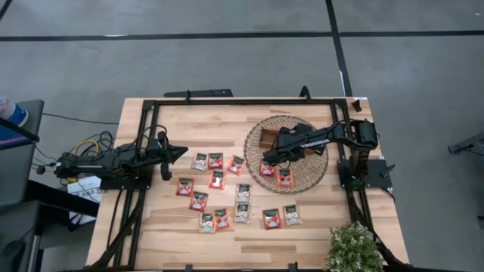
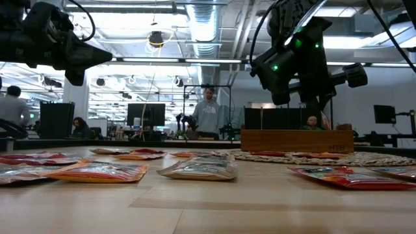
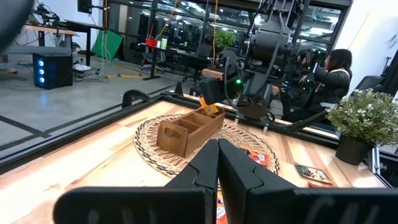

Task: Pick & Place Tea
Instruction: Put the orange tea pack into the right compartment of the brown organizer

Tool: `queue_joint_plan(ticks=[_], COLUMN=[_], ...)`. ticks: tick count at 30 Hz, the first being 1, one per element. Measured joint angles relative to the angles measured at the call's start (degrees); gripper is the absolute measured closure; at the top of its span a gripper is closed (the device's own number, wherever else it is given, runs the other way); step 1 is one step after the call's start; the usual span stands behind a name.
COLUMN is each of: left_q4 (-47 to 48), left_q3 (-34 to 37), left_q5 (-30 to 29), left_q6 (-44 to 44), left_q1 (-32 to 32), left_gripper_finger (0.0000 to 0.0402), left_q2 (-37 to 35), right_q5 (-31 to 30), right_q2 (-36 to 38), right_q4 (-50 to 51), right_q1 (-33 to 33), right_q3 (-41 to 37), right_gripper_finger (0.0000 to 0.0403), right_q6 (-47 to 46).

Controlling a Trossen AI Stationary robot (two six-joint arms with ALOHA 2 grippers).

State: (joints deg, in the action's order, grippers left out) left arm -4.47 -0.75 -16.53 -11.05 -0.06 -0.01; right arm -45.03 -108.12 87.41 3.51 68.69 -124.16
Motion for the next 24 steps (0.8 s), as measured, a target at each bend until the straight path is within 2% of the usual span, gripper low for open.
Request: queue_joint_plan(ticks=[14,20,24], left_q4=[0.5,0.5,0.5], left_q3=[-0.4,-0.5,-0.5], left_q5=[0.2,0.2,0.2], left_q6=[0.0,-0.1,-0.1], left_q1=[0.0,0.0,0.0], left_gripper_finger=[0.0401,0.0401,0.0402], left_q2=[0.0,0.0,0.0], right_q5=[0.1,0.0,-0.1], right_q2=[0.0,0.0,0.0], right_q4=[-2.0,-9.9,-10.3], right_q1=[0.7,1.6,1.5], right_q3=[0.0,-2.2,-2.8], right_gripper_finger=[0.0403,0.0403,0.0403], right_q6=[0.3,6.2,7.0])
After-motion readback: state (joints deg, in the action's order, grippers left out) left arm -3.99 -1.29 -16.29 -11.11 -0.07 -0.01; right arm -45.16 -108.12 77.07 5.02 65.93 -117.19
